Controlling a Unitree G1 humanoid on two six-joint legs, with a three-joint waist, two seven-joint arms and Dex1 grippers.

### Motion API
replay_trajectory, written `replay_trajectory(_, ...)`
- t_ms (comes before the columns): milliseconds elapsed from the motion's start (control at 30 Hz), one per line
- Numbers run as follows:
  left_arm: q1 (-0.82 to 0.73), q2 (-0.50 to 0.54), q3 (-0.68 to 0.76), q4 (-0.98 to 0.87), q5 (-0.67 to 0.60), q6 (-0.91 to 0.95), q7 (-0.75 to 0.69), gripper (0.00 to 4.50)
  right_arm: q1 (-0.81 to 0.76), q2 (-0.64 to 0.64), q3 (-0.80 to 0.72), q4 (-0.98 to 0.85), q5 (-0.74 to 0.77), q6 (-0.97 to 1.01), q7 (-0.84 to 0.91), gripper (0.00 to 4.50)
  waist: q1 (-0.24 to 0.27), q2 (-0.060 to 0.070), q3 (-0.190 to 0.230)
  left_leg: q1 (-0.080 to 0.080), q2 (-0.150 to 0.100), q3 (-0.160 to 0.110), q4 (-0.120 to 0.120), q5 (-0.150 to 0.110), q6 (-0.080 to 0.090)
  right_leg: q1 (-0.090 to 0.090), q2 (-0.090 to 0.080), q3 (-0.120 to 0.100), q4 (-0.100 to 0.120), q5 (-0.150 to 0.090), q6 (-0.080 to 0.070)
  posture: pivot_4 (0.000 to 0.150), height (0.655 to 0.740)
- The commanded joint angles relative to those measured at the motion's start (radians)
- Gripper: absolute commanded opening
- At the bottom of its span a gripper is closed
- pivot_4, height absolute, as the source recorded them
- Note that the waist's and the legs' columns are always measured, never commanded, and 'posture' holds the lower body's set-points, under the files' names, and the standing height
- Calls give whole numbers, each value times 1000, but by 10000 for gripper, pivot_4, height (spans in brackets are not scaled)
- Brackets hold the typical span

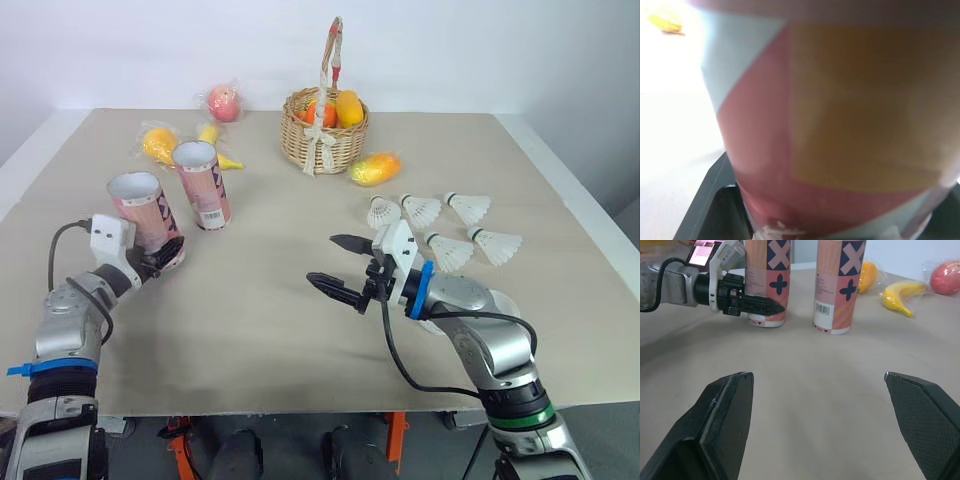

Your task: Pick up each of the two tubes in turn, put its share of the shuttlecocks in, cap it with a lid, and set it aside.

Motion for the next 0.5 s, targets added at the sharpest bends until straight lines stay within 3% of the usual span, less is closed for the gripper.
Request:
replay_trajectory(33,22,57,22,-92,-4,-1,-24,29493,-8,-25,-31,-53,33,6,25,45000,0,0,0,0,0,0,0,0,0,0,0,0,0,0,0,1500,7400)
replay_trajectory(300,-25,353,-189,-287,91,55,-353,29493,119,-183,-227,-265,267,174,55,45000,7,1,0,-1,-2,-4,0,0,0,1,-3,-5,0,-2,0,1500,7400)
replay_trajectory(500,-101,444,-356,-307,182,55,-535,29493,291,-187,-305,-456,267,326,-198,45000,-3,2,1,-1,0,-6,-1,0,0,0,0,-7,0,-4,-2,1500,7400)
